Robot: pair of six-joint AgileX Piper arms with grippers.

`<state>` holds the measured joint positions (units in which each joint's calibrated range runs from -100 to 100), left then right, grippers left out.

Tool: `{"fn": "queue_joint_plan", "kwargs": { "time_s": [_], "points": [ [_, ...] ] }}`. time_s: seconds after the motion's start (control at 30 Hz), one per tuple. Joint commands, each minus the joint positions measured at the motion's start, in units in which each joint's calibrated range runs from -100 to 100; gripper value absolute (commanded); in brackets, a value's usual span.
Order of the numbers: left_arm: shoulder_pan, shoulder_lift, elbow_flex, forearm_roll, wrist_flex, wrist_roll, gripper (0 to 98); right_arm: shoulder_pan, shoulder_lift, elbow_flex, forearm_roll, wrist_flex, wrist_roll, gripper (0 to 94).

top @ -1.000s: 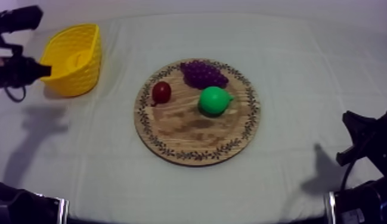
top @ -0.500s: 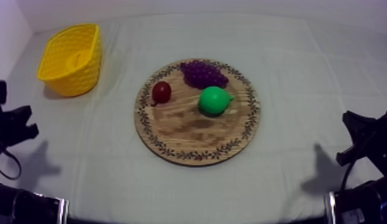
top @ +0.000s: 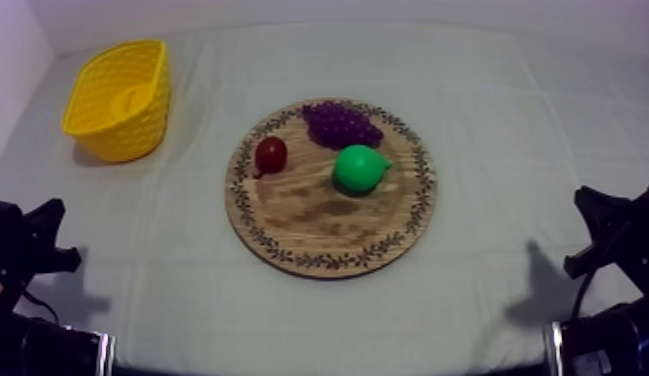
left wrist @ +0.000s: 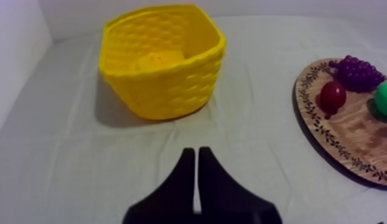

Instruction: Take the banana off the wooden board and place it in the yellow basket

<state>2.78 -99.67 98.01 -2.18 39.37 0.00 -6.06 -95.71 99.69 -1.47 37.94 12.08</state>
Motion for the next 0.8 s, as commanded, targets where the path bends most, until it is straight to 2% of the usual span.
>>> {"fn": "queue_joint_plan", "kwargs": {
  "time_s": [0.0,0.1,0.17,0.4,0.77],
  "points": [
    [0.07,-0.12,0.88,0.02,-3.7,7.49,0.2,0.01,-0.04,-0.03,-0.02,0.04,0.0,0.5],
    [0.13,-0.26,1.47,0.01,-5.68,11.73,0.1,0.01,-0.04,-0.03,-0.02,0.04,0.0,0.5],
    [0.14,-0.3,1.62,0.01,-6.21,12.6,0.1,0.01,-0.04,-0.03,-0.02,0.04,0.0,0.5],
    [0.15,-0.33,1.76,0.0,-6.67,11.25,0.1,0.01,-0.04,-0.03,-0.02,0.04,0.0,0.5],
    [0.15,-0.33,1.77,0.0,-6.71,11.03,0.1,0.01,-0.04,-0.03,-0.02,0.04,0.0,0.5]
  ]
}}
